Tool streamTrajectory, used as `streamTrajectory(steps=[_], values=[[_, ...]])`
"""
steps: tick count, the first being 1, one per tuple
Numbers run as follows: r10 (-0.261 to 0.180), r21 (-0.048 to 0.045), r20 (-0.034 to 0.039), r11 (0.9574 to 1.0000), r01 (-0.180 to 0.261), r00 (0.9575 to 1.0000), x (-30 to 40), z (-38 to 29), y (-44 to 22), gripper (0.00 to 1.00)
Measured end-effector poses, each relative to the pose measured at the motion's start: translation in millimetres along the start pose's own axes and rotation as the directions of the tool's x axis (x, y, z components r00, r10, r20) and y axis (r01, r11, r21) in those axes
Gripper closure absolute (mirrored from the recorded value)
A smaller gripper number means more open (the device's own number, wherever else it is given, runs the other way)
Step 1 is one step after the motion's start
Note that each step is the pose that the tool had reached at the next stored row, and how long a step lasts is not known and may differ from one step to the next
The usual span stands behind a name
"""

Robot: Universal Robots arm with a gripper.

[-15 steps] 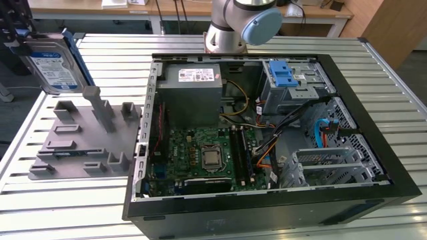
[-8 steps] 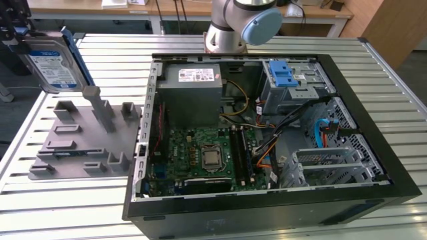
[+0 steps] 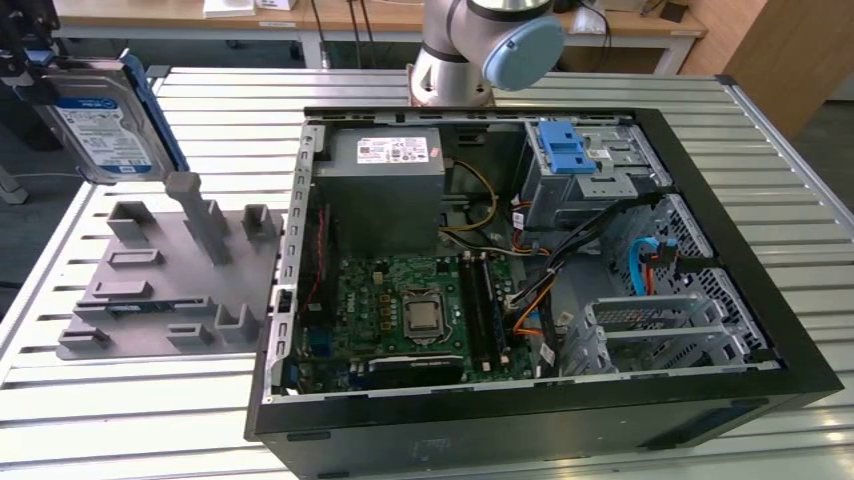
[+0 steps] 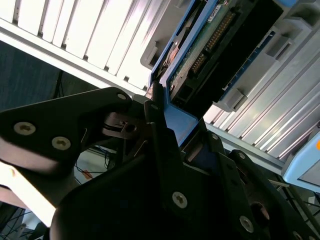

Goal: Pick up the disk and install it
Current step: 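Pick up the disk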

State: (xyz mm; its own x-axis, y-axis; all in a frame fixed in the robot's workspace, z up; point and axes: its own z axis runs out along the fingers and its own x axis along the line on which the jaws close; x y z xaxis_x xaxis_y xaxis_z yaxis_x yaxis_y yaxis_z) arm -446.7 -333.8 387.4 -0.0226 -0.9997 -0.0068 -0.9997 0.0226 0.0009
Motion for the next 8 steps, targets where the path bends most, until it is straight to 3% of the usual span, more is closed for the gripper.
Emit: streamTrajectory(steps=[8], values=[[0.000,0.0000,0.0000,1.0000,0.000,1.0000,0.0,-4.3,0.0,0.64]])
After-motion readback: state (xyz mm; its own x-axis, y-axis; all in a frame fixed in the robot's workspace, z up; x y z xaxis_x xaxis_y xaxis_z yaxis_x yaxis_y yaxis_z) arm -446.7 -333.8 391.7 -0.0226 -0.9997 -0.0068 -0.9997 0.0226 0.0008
